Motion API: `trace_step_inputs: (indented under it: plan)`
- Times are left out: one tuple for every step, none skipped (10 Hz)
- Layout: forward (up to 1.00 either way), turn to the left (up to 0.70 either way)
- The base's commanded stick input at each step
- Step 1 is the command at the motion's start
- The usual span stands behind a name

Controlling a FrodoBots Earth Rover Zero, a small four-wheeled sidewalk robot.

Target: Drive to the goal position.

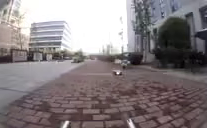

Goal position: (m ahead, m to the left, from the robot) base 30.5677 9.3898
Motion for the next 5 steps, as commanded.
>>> trace_step_inputs:
  plan:
    - [0.7,0.0]
    - [0.7,0.0]
    - [0.7,0.0]
    - [0.7,0.0]
    - [0.7,0.0]
